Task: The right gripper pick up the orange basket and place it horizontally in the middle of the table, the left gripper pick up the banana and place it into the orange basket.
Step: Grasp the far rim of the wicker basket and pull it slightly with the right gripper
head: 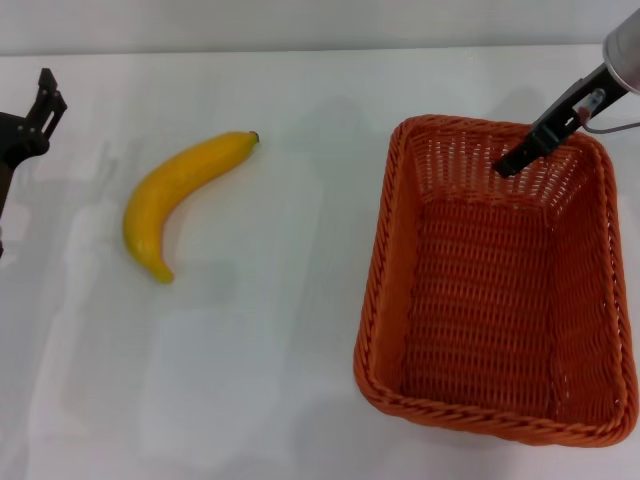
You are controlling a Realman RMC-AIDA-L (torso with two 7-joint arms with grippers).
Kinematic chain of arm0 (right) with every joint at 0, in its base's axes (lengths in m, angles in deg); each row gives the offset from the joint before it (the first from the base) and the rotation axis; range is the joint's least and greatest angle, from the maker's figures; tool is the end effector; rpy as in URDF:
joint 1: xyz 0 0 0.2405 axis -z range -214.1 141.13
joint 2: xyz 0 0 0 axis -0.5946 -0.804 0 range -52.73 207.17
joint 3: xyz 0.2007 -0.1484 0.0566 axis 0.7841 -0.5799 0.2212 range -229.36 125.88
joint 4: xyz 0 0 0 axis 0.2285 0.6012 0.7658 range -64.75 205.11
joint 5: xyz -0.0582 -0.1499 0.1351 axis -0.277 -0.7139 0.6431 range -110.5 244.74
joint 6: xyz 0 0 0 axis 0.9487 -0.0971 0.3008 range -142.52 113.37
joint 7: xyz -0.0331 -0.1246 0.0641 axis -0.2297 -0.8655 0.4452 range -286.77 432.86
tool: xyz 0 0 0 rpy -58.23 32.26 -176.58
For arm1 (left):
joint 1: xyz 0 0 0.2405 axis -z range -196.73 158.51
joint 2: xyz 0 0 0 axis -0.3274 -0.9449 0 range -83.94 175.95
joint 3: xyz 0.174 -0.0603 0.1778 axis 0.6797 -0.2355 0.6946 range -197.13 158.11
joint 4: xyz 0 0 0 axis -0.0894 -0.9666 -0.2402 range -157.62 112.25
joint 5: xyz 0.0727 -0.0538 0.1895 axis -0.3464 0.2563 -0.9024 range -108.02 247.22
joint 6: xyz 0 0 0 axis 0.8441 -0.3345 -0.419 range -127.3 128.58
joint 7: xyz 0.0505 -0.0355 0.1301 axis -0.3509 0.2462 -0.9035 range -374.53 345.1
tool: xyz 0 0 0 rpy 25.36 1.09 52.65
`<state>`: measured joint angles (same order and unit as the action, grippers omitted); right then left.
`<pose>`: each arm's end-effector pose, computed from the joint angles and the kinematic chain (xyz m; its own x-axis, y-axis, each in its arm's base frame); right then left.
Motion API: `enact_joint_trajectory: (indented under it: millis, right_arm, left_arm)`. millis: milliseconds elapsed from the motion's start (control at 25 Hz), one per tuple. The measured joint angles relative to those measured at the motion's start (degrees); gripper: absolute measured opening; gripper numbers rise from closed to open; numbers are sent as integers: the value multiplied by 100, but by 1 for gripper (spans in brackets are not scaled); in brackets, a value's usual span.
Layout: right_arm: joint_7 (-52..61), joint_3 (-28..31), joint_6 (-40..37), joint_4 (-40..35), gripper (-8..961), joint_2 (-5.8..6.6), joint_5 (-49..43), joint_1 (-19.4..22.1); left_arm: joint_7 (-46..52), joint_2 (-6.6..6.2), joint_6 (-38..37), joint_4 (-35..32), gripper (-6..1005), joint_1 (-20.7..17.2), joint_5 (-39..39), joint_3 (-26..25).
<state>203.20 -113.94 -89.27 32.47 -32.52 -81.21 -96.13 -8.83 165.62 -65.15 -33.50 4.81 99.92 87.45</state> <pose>0.1692 0.4583 0.0282 0.7908 -0.5897 0.1639 -0.4703 -0.7569 -0.4538 -0.3333 0.3383 0.0080 0.7253 -0.0972 0.6815 0.6819 -0.0347 -0.7306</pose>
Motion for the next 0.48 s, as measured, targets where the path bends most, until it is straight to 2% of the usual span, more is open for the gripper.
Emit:
enact_joint_trajectory:
  millis: [480]
  right_arm:
    - [0, -100, 144, 1, 665, -90, -85, 32]
  left_arm:
    - [0, -1, 14, 0, 892, 16, 0, 0]
